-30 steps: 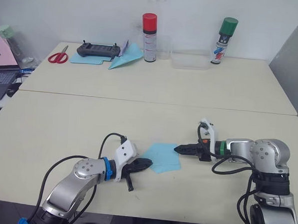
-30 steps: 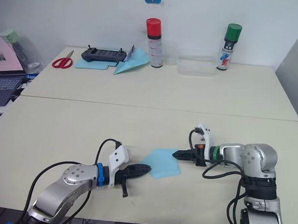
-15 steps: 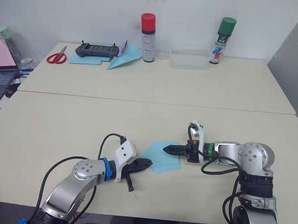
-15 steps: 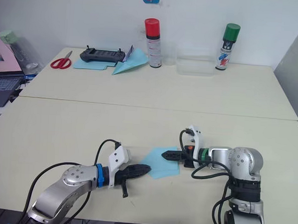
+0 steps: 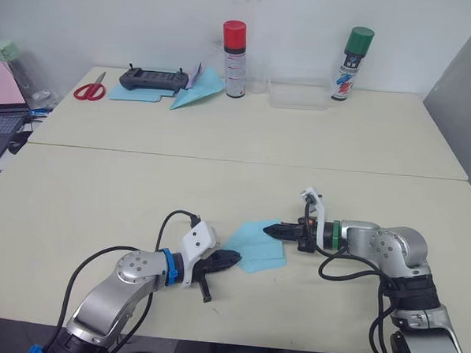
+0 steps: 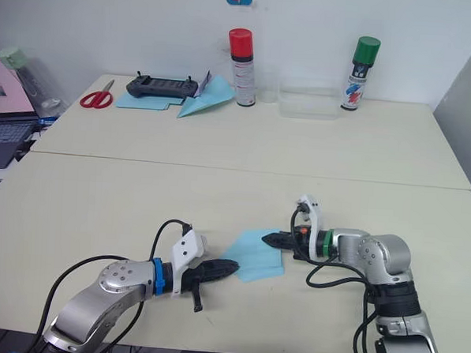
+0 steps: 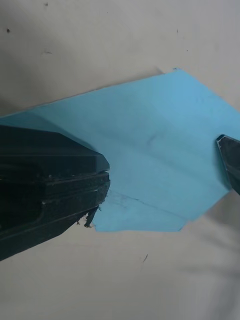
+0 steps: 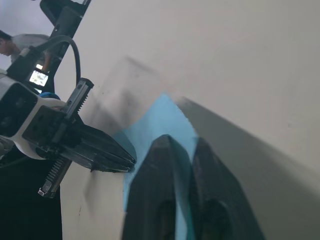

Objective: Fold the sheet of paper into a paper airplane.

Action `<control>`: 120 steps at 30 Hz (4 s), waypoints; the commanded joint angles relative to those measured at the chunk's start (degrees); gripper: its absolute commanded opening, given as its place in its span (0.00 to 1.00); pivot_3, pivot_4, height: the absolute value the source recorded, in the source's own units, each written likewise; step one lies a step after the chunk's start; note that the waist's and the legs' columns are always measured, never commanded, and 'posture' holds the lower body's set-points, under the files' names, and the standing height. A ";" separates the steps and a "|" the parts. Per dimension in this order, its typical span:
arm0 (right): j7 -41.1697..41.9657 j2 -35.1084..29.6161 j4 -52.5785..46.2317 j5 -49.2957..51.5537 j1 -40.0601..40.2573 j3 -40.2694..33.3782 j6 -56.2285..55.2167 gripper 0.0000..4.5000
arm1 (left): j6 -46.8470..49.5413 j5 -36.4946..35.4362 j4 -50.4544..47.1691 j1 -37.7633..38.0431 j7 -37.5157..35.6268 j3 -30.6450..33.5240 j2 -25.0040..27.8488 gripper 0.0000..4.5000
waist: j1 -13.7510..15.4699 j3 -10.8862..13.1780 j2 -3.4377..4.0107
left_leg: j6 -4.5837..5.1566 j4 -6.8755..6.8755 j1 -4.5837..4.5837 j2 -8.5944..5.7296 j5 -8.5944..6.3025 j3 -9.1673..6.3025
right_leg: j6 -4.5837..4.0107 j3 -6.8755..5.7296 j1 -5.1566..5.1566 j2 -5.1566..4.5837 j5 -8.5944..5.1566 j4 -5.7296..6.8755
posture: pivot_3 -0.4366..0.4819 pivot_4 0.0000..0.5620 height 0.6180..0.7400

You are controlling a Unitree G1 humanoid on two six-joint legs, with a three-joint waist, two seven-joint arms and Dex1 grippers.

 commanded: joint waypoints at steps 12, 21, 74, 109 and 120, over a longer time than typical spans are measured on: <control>17.70 -9.86 -10.14 -13.68 4.55 12.96 -31.81 0.01 | 1.12 0.75 1.00 2.05 -0.25 -0.15 1.38 0.00 | -0.01 0.02 0.01 | -0.01 -0.01 0.00 0.00 0.00 0.01 | 0.02 -0.01 0.00 -0.01 -0.01 -0.05 | 0.48 0.27 1.00; 21.91 -9.02 -4.15 -27.97 6.36 16.44 -62.22 0.01 | 1.02 0.75 1.06 1.97 -0.56 0.38 1.94 0.00 | -0.14 0.02 0.01 | -0.01 0.00 0.03 0.01 0.00 0.02 | 0.02 0.00 0.01 -0.01 -0.01 -0.03 | 0.48 0.27 1.00; 19.12 -13.80 -13.11 -6.38 1.85 7.72 -39.25 0.59 | 1.91 1.89 2.87 -3.36 -4.35 -1.26 4.23 0.00 | 0.58 0.05 0.01 | -0.01 0.08 0.36 -0.02 0.01 -0.11 | -0.01 -0.02 0.42 -0.05 0.02 0.09 | 0.48 0.27 1.00; 19.06 -12.65 -5.19 -27.74 6.20 22.73 -39.06 0.00 | 3.20 -0.55 2.52 -2.29 -6.41 1.56 8.00 0.00 | 1.12 0.02 -0.02 | -0.01 0.07 0.15 -0.03 0.00 -0.09 | 0.03 -0.07 0.21 -0.06 0.00 0.01 | 0.48 0.27 1.00; 18.29 -11.11 -3.09 -29.66 5.88 22.10 -40.81 0.00 | 10.95 -11.06 1.78 -12.20 -6.98 7.91 5.56 0.00 | 0.76 0.03 -0.07 | -0.02 0.12 0.19 -0.02 0.01 -0.13 | 0.06 -0.11 0.28 -0.03 0.03 0.03 | 0.48 0.27 1.00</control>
